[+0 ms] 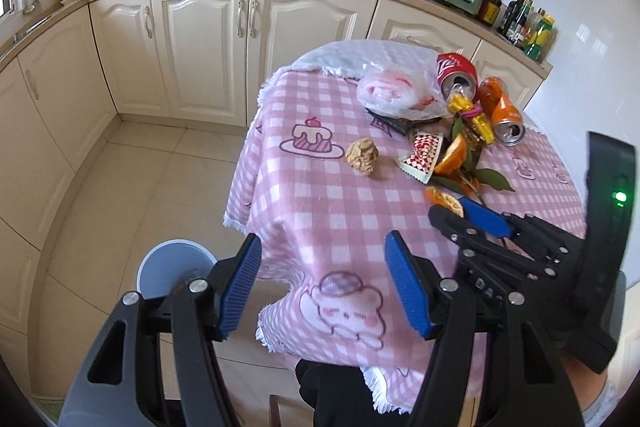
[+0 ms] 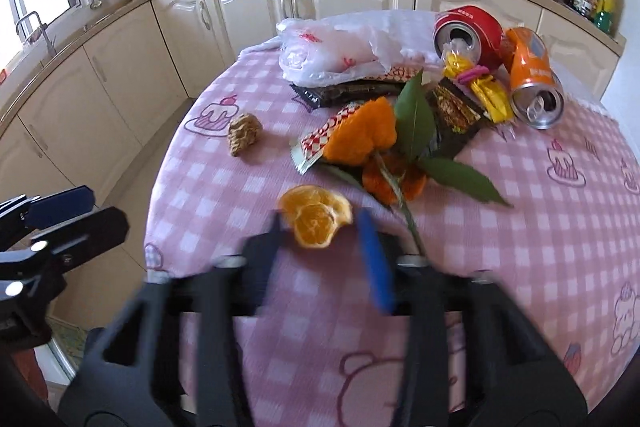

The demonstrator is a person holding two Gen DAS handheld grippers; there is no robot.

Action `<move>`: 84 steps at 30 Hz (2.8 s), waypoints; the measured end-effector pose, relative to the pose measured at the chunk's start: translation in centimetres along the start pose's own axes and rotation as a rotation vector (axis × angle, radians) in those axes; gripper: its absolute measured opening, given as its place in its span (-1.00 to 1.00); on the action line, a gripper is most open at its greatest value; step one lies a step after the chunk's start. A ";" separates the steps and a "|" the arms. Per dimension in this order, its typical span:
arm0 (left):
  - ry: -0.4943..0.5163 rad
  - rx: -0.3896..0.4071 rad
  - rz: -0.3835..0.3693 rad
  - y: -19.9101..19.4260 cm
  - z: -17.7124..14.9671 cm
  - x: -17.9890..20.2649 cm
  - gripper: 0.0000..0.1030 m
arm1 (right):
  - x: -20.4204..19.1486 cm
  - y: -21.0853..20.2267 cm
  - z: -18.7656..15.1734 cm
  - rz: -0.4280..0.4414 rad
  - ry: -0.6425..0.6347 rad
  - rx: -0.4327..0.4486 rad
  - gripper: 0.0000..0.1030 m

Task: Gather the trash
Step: 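Grasp the crumpled tan paper with the left tool while the right tool grasps the orange peel, then carry the paper and peel over the blue bin and open both tools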

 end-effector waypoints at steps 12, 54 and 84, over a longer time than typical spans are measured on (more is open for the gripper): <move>0.068 0.000 0.028 6.5 2.5 2.7 0.23 | 4.4 -3.8 1.0 0.033 0.099 0.103 -0.44; -0.311 0.017 0.235 -3.7 -6.4 -24.3 -0.51 | -26.1 4.3 -2.0 0.399 -0.219 -0.067 -0.44; -0.405 -0.178 0.247 7.2 -10.3 -30.8 -0.51 | -26.0 15.9 -3.5 0.266 -0.189 -0.115 0.14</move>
Point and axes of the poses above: each gripper's, at about its wrist camera, not at the fingertips, and y roughly the way its jaws point, x to its right, z to its top, the point moved 9 cm from there along y, roughly the way its jaws point, and after that the axes turned 10 degrees about x, right-handed, at the moved point
